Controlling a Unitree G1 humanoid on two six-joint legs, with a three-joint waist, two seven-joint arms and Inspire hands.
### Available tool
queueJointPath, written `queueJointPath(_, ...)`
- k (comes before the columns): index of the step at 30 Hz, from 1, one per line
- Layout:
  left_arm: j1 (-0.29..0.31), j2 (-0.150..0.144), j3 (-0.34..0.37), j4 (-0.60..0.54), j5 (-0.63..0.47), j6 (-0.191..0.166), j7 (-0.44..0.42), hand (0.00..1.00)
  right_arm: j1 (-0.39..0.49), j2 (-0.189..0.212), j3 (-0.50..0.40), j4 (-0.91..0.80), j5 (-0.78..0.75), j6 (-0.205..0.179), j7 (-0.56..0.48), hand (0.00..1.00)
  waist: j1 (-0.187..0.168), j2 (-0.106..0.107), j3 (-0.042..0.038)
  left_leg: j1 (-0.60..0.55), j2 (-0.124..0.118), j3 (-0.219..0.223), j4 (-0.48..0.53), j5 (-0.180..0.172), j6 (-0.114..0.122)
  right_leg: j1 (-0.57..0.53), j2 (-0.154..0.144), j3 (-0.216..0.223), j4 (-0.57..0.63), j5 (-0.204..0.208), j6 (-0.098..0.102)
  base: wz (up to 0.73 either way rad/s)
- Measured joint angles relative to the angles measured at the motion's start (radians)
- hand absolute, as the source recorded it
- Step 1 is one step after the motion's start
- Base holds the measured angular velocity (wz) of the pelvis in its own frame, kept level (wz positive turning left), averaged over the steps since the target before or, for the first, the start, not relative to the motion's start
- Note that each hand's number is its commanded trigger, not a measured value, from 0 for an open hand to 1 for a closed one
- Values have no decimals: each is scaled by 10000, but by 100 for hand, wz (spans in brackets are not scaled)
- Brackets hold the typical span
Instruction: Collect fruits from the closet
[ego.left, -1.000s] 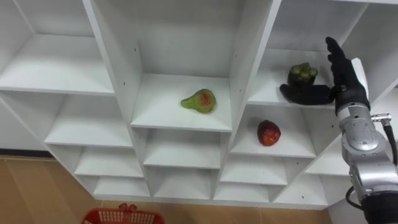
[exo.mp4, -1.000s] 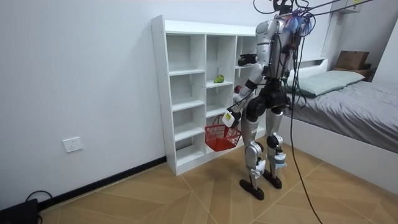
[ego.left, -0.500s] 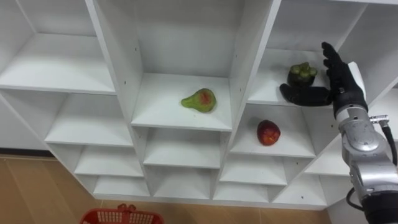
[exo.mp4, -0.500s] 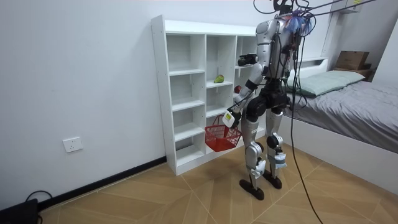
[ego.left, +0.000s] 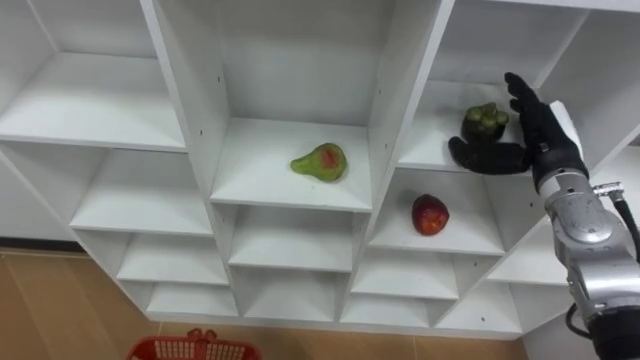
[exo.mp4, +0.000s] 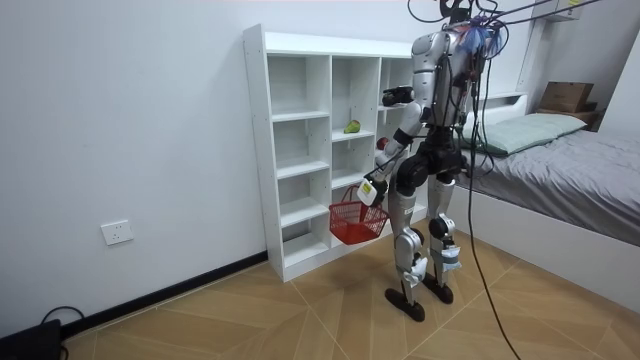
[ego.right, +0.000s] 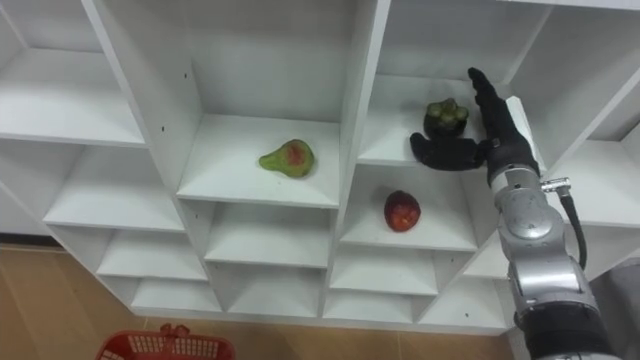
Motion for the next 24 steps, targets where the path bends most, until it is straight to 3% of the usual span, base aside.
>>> queueJointPath(1,1,12,1,0,-1,6,1,100,0,-1,0,5,-6,0,14,16,0,1,0,6,0,0,1,0,0,3,-1,-3,0,0,0,0)
queueJointPath(3,1,34,-1,3,-5,10,10,100,-4,-1,0,74,-10,-16,35,65,0,4,3,24,-1,0,1,0,0,27,-3,-13,-1,0,0,0)
queueJointPath(5,1,34,-2,3,2,12,13,100,-11,-7,-4,82,-13,-15,-18,83,6,4,8,34,-2,-2,-2,0,0,46,-1,-7,-4,0,0,0)
queueJointPath(6,1,34,-6,4,6,12,26,100,-48,-30,-10,87,-19,-17,-76,98,6,10,16,34,-1,-2,-6,-1,0,45,2,3,-5,0,0,0)
queueJointPath(14,3,34,-23,6,1,12,176,100,-385,-380,-3,445,-410,-138,-183,100,30,-11,35,49,7,-3,-15,-2,-2,57,14,7,-7,0,0,0)
queueJointPath(24,-2,34,-47,6,-18,11,334,100,-559,-366,105,582,-668,-141,-211,100,6,-34,66,79,5,-31,-6,-2,-2,62,7,-31,-24,0,0,0)
